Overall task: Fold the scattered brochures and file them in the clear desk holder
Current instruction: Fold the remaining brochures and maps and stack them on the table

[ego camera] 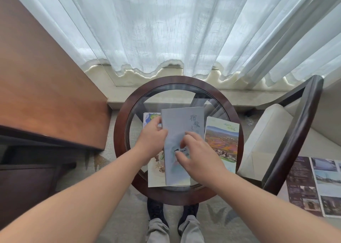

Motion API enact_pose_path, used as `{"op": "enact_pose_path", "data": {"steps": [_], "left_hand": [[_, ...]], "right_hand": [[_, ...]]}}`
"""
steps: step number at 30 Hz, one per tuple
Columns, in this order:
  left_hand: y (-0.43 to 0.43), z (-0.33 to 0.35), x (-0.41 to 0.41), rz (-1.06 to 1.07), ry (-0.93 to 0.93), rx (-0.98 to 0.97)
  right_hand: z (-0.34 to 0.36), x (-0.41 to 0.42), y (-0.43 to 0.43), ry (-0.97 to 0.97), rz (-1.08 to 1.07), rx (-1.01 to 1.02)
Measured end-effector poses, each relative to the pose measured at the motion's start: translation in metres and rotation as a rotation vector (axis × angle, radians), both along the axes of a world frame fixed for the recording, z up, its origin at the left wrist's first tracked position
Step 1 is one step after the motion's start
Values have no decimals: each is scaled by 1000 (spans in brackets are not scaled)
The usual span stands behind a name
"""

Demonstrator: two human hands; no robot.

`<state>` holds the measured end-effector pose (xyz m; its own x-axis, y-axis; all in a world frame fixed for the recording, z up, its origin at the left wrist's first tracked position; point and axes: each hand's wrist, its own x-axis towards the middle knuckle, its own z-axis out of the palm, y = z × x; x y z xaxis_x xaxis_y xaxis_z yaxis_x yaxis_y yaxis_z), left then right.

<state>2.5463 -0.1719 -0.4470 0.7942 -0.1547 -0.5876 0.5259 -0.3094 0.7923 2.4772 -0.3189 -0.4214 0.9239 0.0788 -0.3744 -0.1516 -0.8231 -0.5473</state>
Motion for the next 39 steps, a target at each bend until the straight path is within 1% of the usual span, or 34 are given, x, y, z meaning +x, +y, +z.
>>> {"op": "enact_pose_path", "data": {"steps": [3,5,10,12,17,19,20,22,23,24,25,28,31,34,36,39], "left_hand": [[20,-19,1,18,51,22],[32,-34,0,45,87,35],[40,-72,-6,84,137,90],[38,-84,-7,76,123,167],[36,-101,-7,-85,-62,558],[36,-102,-9,-147,-126,650],[36,-102,-11,-183,-187,711],[32,-102,-16,-291,-398,858],[27,-103,-18,-364,-504,897],[21,-105,-18,-443,-567,908],[14,-109,-18,-518,-593,903],[-9,-126,-14,-665,-548,908],[-22,-140,-21,-723,-553,978],[-21,-150,-27,-735,-610,1022],[-19,-151,-31,-765,-651,1000],[-8,-147,-55,-834,-722,918]], "right_hand": [[-19,4,-17,101,-150,-27],[-31,7,-22,152,-189,-25],[-67,12,-16,260,-124,-46],[-82,11,-10,295,-76,-56],[-102,12,-5,284,23,-118],[-105,14,-8,254,53,-149],[-106,16,-10,230,73,-173],[-108,22,-14,165,119,-236],[-110,27,-17,133,153,-274],[-112,32,-18,106,204,-314],[-115,36,-20,90,266,-353],[-124,43,-23,100,384,-412],[-130,38,-24,117,382,-419],[-135,35,-26,107,372,-440],[-134,34,-26,117,365,-449],[-132,33,-26,99,357,-464]]}}
